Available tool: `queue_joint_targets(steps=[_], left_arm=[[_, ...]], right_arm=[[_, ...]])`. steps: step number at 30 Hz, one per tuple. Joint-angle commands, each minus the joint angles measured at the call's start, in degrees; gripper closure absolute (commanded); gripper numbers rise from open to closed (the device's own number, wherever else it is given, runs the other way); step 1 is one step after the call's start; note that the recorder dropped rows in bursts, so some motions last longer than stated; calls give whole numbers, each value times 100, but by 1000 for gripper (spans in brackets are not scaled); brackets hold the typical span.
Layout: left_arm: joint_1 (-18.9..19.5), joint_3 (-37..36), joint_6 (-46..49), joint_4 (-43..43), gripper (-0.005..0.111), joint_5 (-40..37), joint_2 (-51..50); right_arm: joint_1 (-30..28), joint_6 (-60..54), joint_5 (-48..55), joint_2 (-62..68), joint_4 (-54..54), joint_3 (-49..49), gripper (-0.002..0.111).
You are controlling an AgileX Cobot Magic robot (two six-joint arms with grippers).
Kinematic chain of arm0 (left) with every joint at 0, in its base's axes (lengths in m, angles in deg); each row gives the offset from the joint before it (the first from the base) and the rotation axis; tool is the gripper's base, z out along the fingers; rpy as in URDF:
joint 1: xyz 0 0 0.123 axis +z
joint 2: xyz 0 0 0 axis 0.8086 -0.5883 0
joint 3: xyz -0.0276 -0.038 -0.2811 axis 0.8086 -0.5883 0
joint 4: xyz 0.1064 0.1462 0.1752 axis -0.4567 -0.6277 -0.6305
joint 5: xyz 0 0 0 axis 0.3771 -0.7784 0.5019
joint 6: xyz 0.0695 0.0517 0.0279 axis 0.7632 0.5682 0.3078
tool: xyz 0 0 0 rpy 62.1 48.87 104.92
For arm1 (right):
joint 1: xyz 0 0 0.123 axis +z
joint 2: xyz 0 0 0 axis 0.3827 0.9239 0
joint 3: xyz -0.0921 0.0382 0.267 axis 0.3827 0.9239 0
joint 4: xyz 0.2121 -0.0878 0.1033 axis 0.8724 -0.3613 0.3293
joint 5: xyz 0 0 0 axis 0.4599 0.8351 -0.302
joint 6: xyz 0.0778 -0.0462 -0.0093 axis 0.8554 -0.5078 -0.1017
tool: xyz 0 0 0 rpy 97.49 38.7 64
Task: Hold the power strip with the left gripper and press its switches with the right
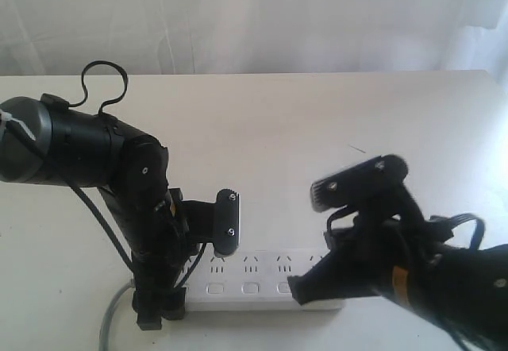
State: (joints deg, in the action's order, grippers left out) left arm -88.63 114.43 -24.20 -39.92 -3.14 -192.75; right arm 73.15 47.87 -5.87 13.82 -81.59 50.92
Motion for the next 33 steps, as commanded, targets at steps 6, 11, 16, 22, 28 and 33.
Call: queue_joint_targets(steps=[6,11,16,22,28,33], left_arm=[[-28,-111,-31,-36,90,-249,-94],[-28,-111,-48,-36,19,-232,-94],[-28,-111,-90,-154,2,-360,-94],[-41,116,-90,-285,2,-598,198],[-87,533,-185,-232,2,-849,874],[-142,742,-423,-36,2,-937,1500]], right_arm=[[-28,-791,59,-2256,29,-116,108],[-28,-1075,-183,-2775,29,-116,108],[-28,-1147,-239,-2880,29,-116,108],[-28,-1279,-239,-2880,29,-116,108],[-28,-1359,-239,-2880,29,-116,108],[-28,-1357,-228,-2880,29,-116,108]])
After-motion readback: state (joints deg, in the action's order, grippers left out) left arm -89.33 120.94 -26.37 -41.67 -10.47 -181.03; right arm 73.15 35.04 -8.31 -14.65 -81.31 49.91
